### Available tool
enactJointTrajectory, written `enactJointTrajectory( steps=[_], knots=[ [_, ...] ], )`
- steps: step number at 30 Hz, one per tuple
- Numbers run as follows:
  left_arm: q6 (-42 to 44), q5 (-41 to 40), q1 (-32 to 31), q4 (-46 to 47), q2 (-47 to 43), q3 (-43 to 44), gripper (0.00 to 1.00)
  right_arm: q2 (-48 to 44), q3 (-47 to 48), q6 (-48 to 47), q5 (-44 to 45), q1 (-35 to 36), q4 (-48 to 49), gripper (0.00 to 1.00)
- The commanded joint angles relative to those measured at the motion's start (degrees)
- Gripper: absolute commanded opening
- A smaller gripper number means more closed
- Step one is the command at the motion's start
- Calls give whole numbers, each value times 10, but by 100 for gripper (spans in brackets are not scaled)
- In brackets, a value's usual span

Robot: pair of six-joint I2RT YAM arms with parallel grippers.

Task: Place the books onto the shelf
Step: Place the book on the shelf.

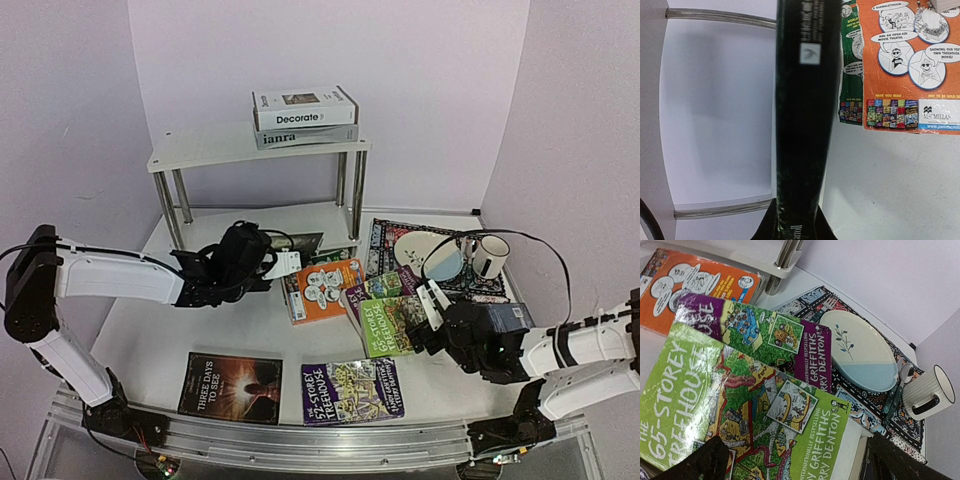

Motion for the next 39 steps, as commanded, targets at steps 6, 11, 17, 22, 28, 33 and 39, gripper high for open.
enactJointTrajectory(
  steps=[6,11,17,22,28,33,39],
  knots=[
    [16,-28,-1,70,13,8,0,8,13,-2,4,-1,58,98],
    [11,-32,-1,70,24,22,0,7,12,-3,0,-1,58,98],
    [35,-71,-4,70,47,41,0,13,18,-6,-1,-1,56,98],
    [35,-90,-8,70,65,53,0,22,23,-7,-1,-1,54,98],
    [49,-99,-9,74,80,59,0,21,24,-11,0,-1,54,98],
    [86,-89,-8,130,80,46,0,28,27,-13,4,-1,53,98],
    [119,-103,10,174,102,67,0,27,27,-12,4,-1,48,98]
  ],
)
